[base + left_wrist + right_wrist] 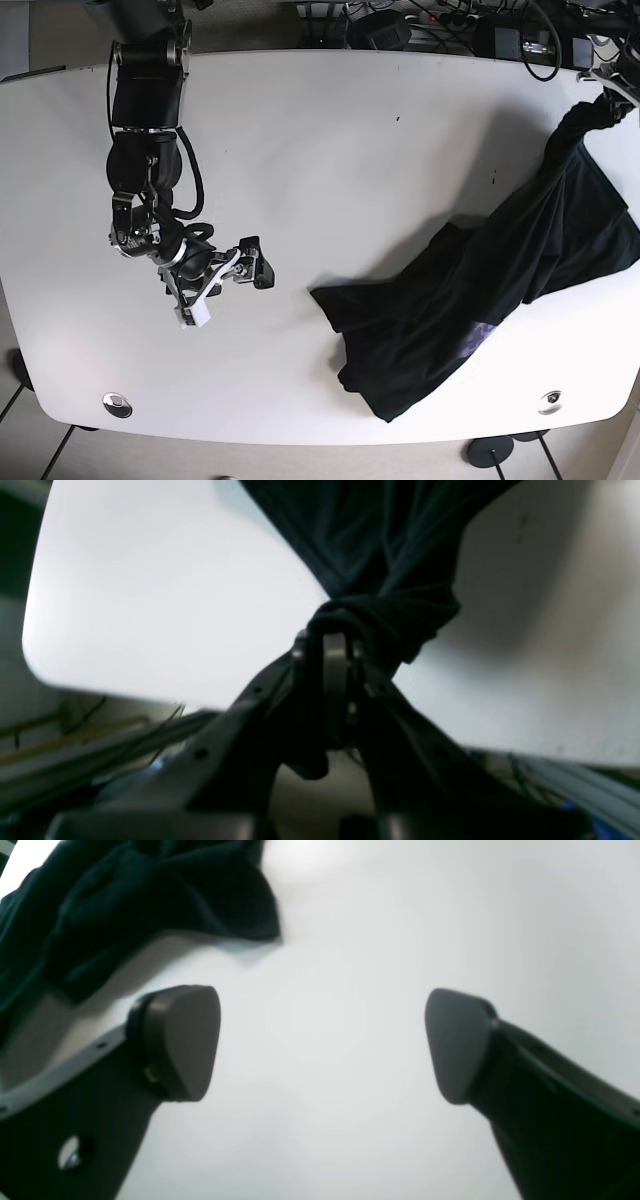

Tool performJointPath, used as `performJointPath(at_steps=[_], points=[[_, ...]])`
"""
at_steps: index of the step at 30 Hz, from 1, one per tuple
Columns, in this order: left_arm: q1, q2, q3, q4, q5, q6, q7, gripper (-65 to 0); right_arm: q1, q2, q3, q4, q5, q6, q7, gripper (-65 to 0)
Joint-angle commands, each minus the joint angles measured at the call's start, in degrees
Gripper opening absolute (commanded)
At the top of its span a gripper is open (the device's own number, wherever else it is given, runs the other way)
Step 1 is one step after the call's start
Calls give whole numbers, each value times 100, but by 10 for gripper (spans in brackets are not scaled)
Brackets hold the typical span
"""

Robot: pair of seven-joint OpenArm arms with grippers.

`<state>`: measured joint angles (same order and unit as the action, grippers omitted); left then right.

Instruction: Fold the T-shirt properly

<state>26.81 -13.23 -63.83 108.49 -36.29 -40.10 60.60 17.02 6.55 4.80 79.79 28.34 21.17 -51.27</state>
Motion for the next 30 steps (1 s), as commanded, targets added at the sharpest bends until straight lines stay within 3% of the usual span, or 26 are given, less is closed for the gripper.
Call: performJointPath(at_steps=[1,4,9,15,18,20,30], points=[[251,-105,-188,74,-85,10,-121,-650,158,-88,8,105,-25,59,111,-25],[462,-105,-399,66,-76,10,-113,-650,61,-272,-370,61,-412,59,305,-21],[638,-105,-461,66,-15,10,-113,-650,114,-501,-985,-1065,-561,59,1298,-22],[682,-105,-461,66,1014,10,-113,-650,685,-615,-1680,-2621,-552,59,2529,-22],[673,-105,-469,66,1436,10,-113,-650,782,-721,-1794,-2937,-552,59,2687,-21],[656,-105,-461,66,1603,10,-113,-650,808,-940,-1794,-3007,-605,59,2696,-21],[488,-105,-434,66,1638,10,-104,-650,782,-1380,-2374,-3034,-605,59,2722,-22]])
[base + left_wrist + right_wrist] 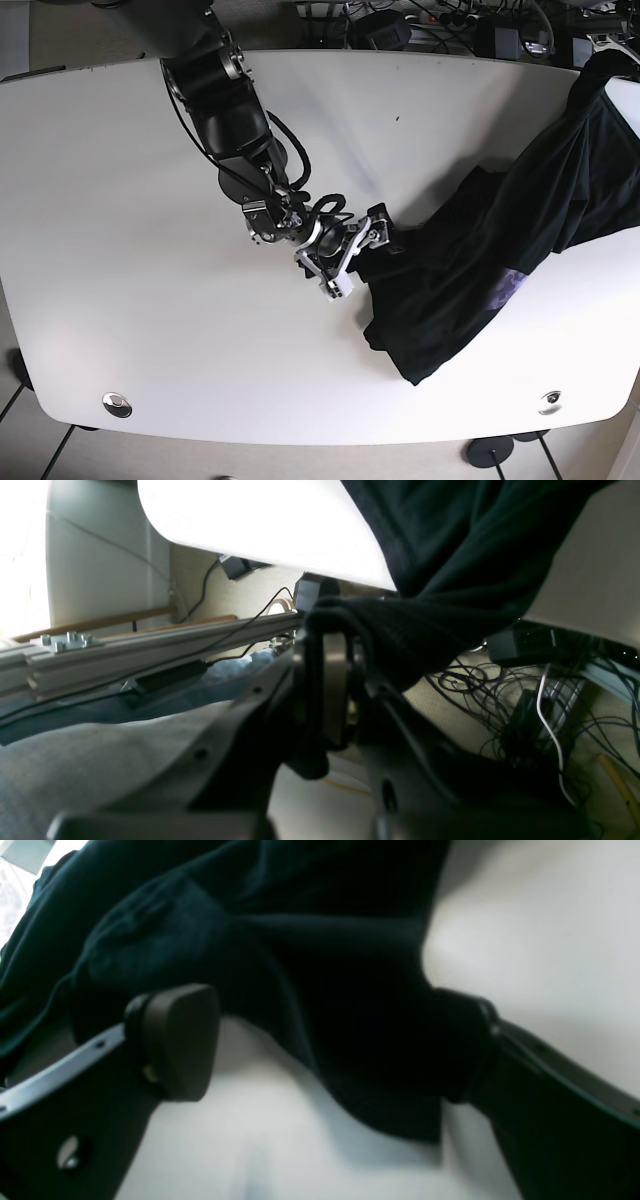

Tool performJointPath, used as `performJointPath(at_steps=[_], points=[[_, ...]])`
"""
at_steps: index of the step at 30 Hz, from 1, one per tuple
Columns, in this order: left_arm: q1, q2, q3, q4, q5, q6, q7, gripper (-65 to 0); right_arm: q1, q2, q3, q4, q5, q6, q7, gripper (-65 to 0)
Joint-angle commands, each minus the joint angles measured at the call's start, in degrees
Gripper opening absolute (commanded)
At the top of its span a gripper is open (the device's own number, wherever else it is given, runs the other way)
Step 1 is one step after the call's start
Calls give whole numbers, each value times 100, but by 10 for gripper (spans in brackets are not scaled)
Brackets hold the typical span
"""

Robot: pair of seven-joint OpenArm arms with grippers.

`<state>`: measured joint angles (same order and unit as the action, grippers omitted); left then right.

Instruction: Fold the T-shirt properly

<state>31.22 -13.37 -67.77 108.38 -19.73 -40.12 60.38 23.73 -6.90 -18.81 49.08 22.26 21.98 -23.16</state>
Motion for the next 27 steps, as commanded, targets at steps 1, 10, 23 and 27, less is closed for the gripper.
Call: performJointPath(at_steps=[1,10,23,27], points=[[29,-92,-41,77,-19,12,-82,-650,111,-44,-23,37,2,-22,-53,-22],[-217,-92,-41,77,-1,12,-73,-650,137,-176,-31,-631,46,-48,694,-276],[-929,-198,627,103,8,12,-64,-650,-812,597,92,1567,55,-321,87,-637],[-1448,-241,1375,129,8,12,-64,-650,-1735,1037,1156,3299,55,-303,-686,-637]])
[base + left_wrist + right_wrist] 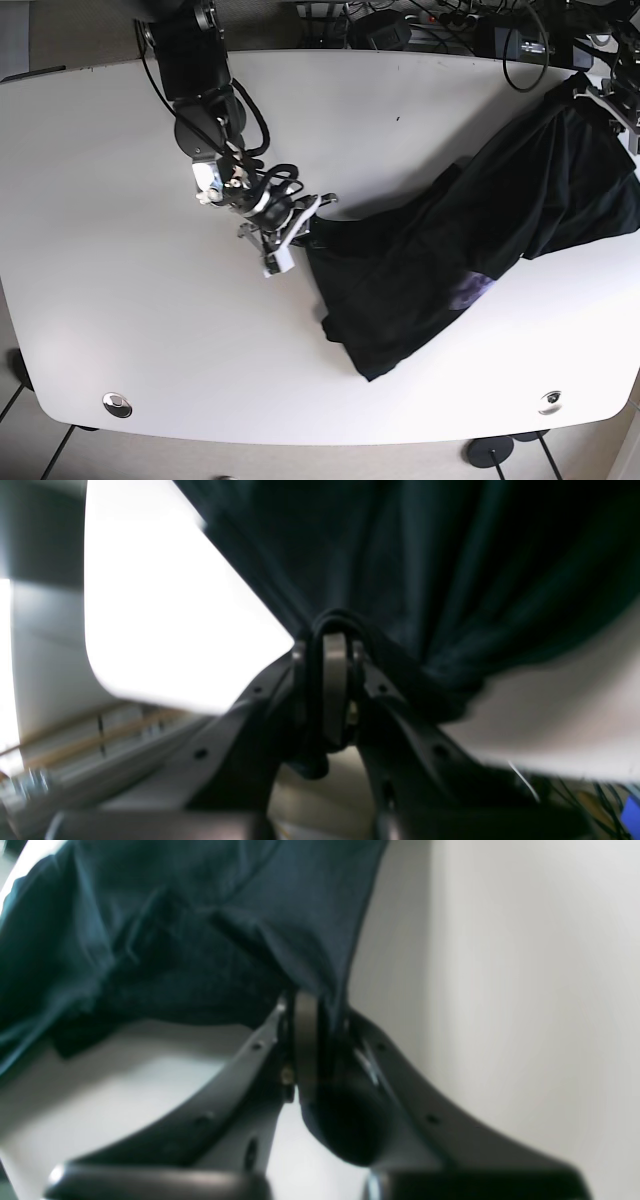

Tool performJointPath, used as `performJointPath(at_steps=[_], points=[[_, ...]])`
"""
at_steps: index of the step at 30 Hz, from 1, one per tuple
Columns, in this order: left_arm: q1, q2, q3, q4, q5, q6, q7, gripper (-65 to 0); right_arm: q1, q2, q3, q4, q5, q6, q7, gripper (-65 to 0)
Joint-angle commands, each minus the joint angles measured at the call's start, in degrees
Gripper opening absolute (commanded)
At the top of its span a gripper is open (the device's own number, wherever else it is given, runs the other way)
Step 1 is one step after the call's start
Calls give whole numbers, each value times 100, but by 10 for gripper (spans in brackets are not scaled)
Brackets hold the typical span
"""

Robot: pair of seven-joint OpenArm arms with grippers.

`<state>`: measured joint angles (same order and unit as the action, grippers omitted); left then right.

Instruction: Fold the T-shirt properly

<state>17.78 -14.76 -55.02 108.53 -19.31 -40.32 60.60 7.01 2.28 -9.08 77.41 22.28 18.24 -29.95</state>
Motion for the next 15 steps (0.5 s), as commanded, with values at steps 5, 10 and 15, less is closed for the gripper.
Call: performJointPath(at_steps=[5,10,15], points=[[-815,-102,1155,114,-34,32,-86,-650,-1074,550,1669,1899,53,651,-640,-637],[-1360,-75,2078,123,-43,32,-86,-650,-2059,514,3462,3226,53,1442,-1510,-637],[-1237,-75,2096,96,-43,32,-86,-650,-2894,216,4341,3604,396,1776,-1826,-637]])
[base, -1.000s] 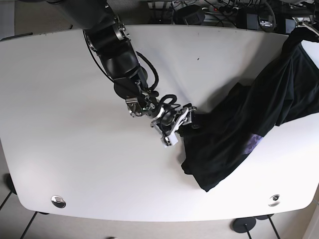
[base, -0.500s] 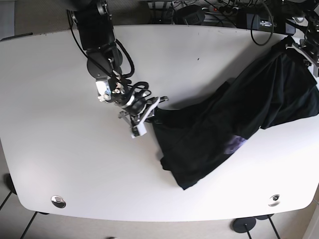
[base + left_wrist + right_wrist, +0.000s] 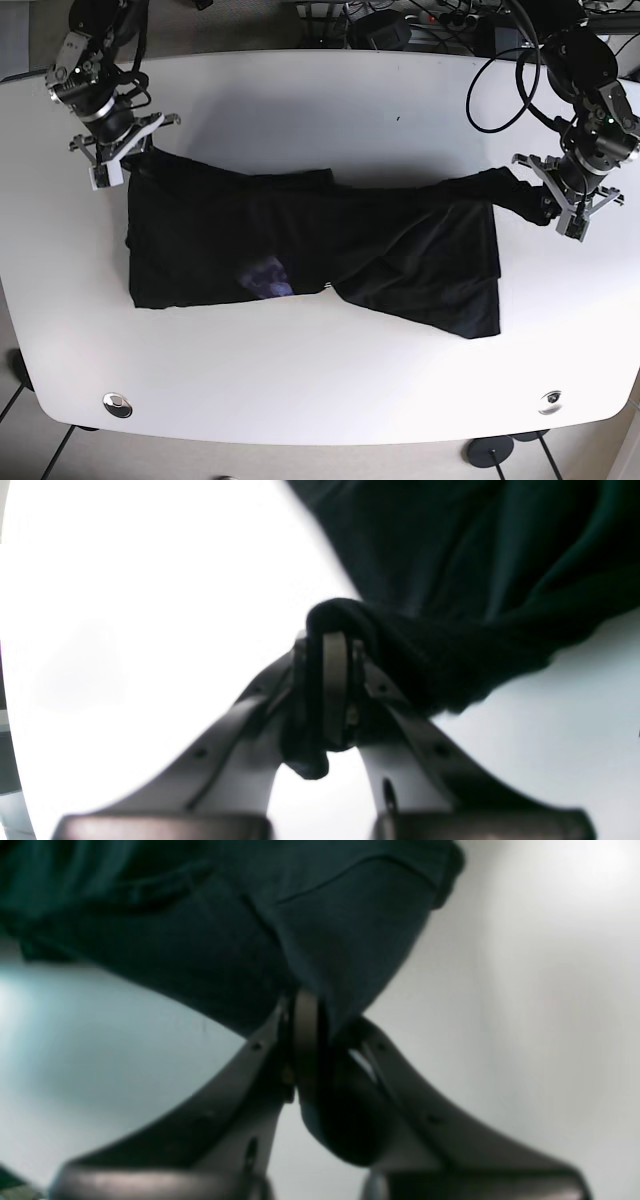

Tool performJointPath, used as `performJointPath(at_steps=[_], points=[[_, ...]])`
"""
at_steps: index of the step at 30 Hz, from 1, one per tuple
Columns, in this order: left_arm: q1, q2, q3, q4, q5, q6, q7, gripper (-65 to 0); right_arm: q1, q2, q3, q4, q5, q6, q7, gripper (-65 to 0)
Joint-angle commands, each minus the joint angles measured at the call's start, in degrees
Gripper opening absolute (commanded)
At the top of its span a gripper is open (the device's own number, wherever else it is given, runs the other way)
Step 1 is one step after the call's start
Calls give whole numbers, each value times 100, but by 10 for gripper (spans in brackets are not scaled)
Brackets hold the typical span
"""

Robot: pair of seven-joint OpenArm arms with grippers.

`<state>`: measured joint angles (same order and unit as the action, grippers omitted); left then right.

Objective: Fold the T-shirt properly
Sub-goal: 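Lift the shirt with both grippers and lay it flat, logo up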

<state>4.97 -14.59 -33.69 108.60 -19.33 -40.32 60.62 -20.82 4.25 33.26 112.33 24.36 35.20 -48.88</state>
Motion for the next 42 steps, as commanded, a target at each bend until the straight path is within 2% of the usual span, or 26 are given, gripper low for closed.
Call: performJointPath(at_steps=[1,4,7,9,11,13,19,22,25,28,30,34,36,38,42], points=[[158,-93,-55,99,-40,32,-106,-650,-217,19,143,112,320,80,66,-637],[237,-93,-222,81,-49,32,-124,-650,-217,19,134,85,399,62,66,-637],[-493,-93,-134,72,-40,32,-132,-650,486,28,99,33,294,54,22,-637],[-985,-75,-116,63,-49,32,-264,-650,1058,116,-156,-3,-102,54,-259,-637],[-1486,74,165,37,-23,32,-713,-649,1673,133,-385,-3,-454,54,-488,-636],[-2005,66,719,-288,-23,32,-765,-649,2297,177,-666,-11,-656,54,-514,-636],[-3341,22,1352,-1352,443,32,-792,-650,3801,186,-1255,-389,-1438,54,-663,-636],[-4080,30,1431,-2117,760,32,-950,-650,4680,195,-1255,-1163,-1482,62,-786,-636],[-4748,30,1686,-2934,883,32,-1486,-650,5532,406,-1273,-2262,-1456,62,-742,-636],[-5398,4,1774,-3523,1050,32,-1785,-650,6412,432,-1290,-3326,-1500,71,-382,-636],[-5961,-14,1774,-3910,1261,32,-1996,-650,7115,590,-1466,-3897,-1491,62,-241,-636],[-6981,-383,1800,-4077,1366,32,-2031,-647,8319,669,-1660,-4047,-1500,54,-241,-636],[-7579,-550,2011,-4227,1366,32,-2005,-647,8891,678,-1748,-4187,-1500,54,-277,-636],[-7983,-787,2204,-4253,1322,32,-2005,-647,9418,863,-2020,-4284,-1456,62,-391,-636],[-7997,-866,2266,-4235,1322,32,-1987,-647,9562,959,-2099,-4214,-1447,89,-663,-636]])
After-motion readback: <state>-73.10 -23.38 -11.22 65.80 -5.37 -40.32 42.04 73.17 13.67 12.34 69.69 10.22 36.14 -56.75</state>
